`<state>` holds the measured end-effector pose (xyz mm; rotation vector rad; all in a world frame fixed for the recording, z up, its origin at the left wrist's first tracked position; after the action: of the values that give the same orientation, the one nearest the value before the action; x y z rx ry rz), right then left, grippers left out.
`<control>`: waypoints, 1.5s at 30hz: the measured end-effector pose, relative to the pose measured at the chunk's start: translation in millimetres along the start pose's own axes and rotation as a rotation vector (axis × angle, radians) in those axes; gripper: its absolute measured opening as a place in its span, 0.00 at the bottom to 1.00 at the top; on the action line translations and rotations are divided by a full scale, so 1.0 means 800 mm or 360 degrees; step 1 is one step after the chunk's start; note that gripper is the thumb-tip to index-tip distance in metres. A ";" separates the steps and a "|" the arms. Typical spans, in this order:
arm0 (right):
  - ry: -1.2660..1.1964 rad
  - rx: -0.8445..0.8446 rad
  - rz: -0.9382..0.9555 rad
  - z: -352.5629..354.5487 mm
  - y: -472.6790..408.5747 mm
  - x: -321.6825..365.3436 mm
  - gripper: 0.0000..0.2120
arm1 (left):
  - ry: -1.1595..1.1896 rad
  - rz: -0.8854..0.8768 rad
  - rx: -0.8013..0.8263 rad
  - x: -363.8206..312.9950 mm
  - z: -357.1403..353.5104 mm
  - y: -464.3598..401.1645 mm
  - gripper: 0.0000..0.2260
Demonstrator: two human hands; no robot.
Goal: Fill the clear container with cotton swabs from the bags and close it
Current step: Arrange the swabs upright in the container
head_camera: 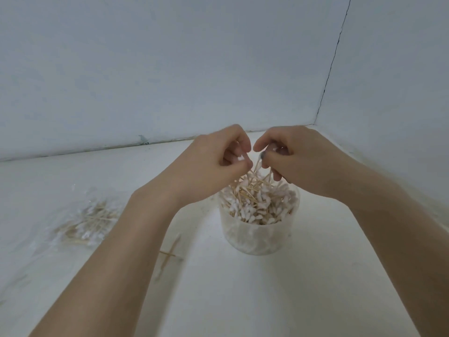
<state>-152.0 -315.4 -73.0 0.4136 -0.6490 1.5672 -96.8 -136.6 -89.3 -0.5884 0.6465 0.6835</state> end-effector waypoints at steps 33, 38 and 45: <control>0.0104 0.0070 -0.0015 -0.002 0.002 -0.004 0.14 | 0.0001 0.0125 0.0028 0.000 0.017 0.007 0.09; -0.0154 -0.0137 0.0003 0.035 0.009 0.003 0.11 | -0.0010 0.0074 -0.0047 -0.006 0.014 0.005 0.07; -0.0107 -0.0313 0.0096 0.038 0.012 0.009 0.08 | -0.0252 0.0089 -0.0012 0.000 0.004 0.001 0.06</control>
<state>-165.5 -328.9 -46.3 0.3022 -0.8663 1.5346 -96.3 -133.8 -87.1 -0.5190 0.5145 0.7772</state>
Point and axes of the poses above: each hand's wrist, its own y-axis away from the middle knuckle, its own z-axis out of the back of the hand, x = y × z, the point moved 1 cm from there along -y, towards the middle knuckle, and after that the axes turned 3 degrees about x, right-handed, at the moved point
